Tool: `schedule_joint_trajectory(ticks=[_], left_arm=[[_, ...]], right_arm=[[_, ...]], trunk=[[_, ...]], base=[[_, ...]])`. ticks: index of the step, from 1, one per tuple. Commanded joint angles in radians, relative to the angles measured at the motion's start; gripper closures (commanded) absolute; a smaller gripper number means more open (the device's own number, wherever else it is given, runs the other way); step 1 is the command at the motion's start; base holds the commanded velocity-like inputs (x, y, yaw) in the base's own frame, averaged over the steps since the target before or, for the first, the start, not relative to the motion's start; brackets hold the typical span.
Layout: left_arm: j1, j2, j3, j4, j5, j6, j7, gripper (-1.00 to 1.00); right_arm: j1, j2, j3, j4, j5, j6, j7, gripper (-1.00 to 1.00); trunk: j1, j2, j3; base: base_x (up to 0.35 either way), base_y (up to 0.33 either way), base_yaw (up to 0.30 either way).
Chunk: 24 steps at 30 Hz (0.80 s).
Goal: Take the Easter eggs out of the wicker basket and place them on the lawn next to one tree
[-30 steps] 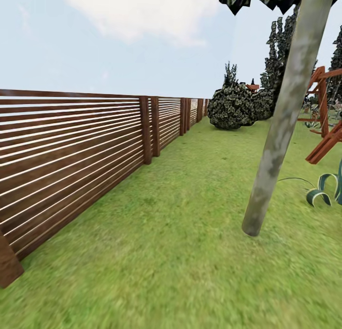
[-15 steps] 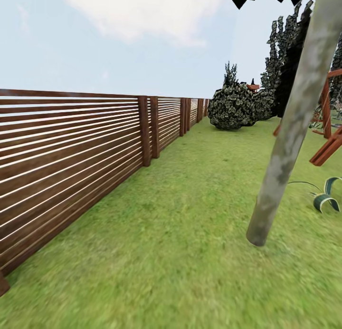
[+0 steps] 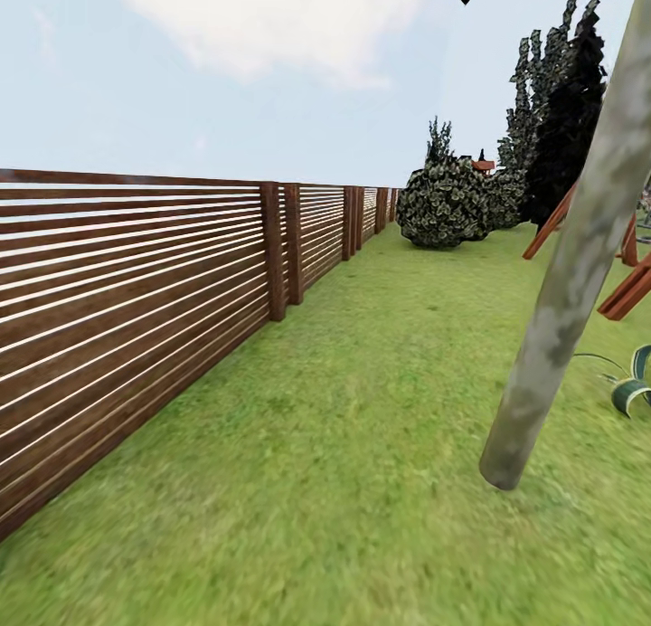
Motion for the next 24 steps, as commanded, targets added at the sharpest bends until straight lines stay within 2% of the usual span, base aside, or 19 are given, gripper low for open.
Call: schedule_joint_trajectory(ticks=[1,24], left_arm=[[0.001,0.0,0.0,-0.002,0.0,0.0,-0.001,-1.0],[0.001,0.0,0.0,-0.002,0.0,0.0,-0.001,-1.0]], right_arm=[[0.0,0.0,0.0,0.0,0.004,0.0,0.0,-1.0],[0.0,0.0,0.0,0.0,0.004,0.0,-0.001,-1.0]], trunk=[[0.001,0.0,-0.001],[0.001,0.0,-0.001]], base=[[0.318,0.0,0.0],[0.318,0.0,0.0]])
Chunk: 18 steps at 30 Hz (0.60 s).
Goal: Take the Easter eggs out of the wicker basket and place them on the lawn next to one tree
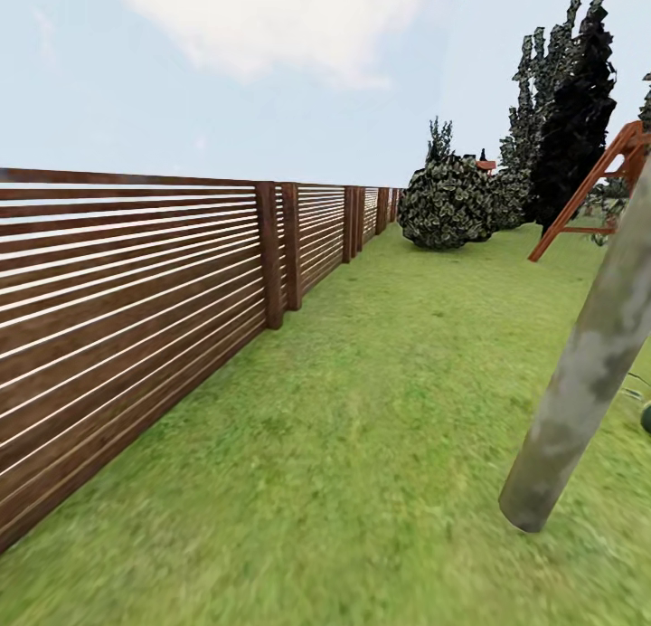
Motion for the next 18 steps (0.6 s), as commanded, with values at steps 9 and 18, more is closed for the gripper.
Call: schedule_joint_trajectory(ticks=[9,18], left_arm=[[0.001,0.0,0.0,-0.002,0.0,0.0,-0.001,-1.0],[0.001,0.0,0.0,-0.001,0.0,0.0,-0.001,-1.0]], right_arm=[[0.0,0.0,0.0,0.001,0.004,0.0,0.0,-1.0],[0.0,0.0,0.0,0.0,0.004,0.0,0.0,-1.0]], trunk=[[0.001,0.0,-0.001],[0.001,0.0,-0.001]], base=[[0.318,0.0,0.0],[0.318,0.0,0.0]])
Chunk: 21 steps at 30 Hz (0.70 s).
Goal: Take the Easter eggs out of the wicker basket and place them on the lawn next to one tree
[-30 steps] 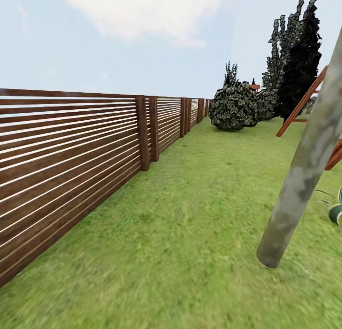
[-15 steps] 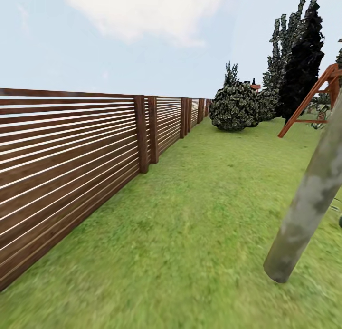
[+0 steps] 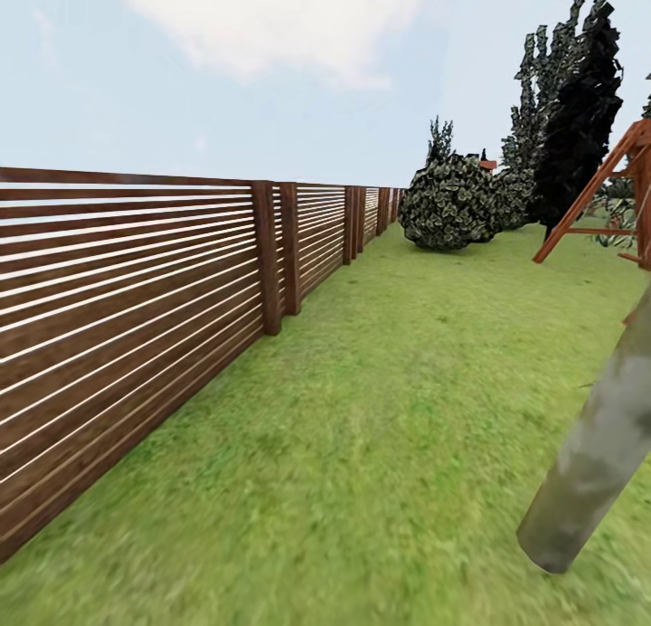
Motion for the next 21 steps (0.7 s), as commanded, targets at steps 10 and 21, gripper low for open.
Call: schedule_joint_trajectory(ticks=[10,21], left_arm=[[0.001,0.0,0.0,-0.002,0.0,0.0,-0.001,-1.0],[0.001,0.0,0.0,-0.002,0.0,0.0,-0.001,-1.0]], right_arm=[[0.0,0.0,0.002,0.0,0.006,-0.002,0.0,-1.0],[0.0,0.0,-0.003,0.001,0.001,-0.001,0.0,-1.0]], trunk=[[0.001,0.0,-0.001],[0.001,0.0,-0.001]], base=[[0.318,0.0,-0.074],[0.318,0.0,-0.202]])
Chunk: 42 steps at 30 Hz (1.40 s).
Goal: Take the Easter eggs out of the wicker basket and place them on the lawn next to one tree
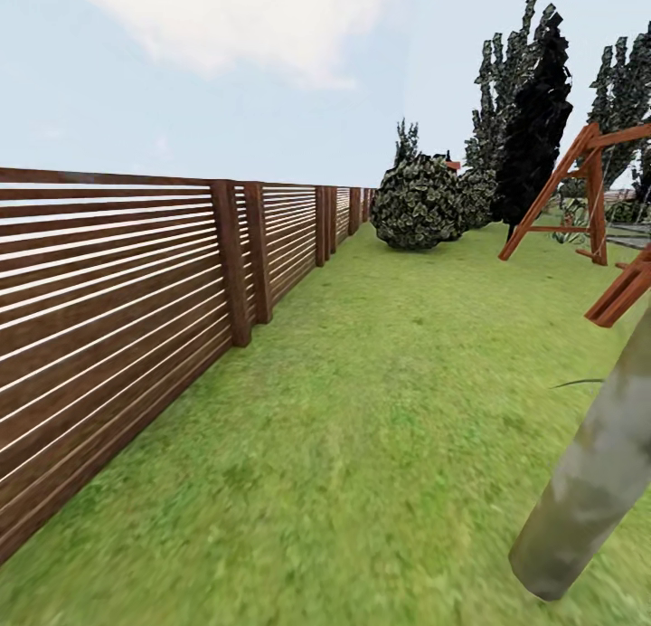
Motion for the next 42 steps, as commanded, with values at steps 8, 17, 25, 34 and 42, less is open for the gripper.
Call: schedule_joint_trajectory(ticks=[8,17,25,34,42], left_arm=[[0.001,0.0,0.0,-0.001,0.0,0.0,-0.001,-1.0],[0.001,0.0,0.0,-0.001,0.0,0.0,-0.001,-1.0],[0.001,0.0,0.0,-0.002,0.0,0.0,-0.001,-1.0],[0.001,0.0,0.0,-0.002,0.0,0.0,-0.001,-1.0],[0.001,0.0,0.0,-0.002,0.0,0.0,-0.001,-1.0]], right_arm=[[0.0,0.0,0.0,0.0,0.003,0.0,-0.001,-1.0],[0.0,0.0,0.0,0.0,0.003,0.0,0.0,-1.0],[0.0,0.0,0.0,0.0,0.003,0.0,-0.001,-1.0],[0.0,0.0,0.002,0.0,0.005,-0.001,0.0,-1.0],[0.0,0.0,-0.001,0.0,0.002,0.0,-0.001,-1.0]], trunk=[[0.001,0.0,-0.001],[0.001,0.0,-0.001],[0.001,0.0,-0.001],[0.001,0.0,-0.001],[0.001,0.0,-0.001]], base=[[0.318,0.0,-0.004],[0.318,0.0,0.0],[0.318,0.0,0.0],[0.318,0.0,-0.064],[0.318,0.0,-0.165]])
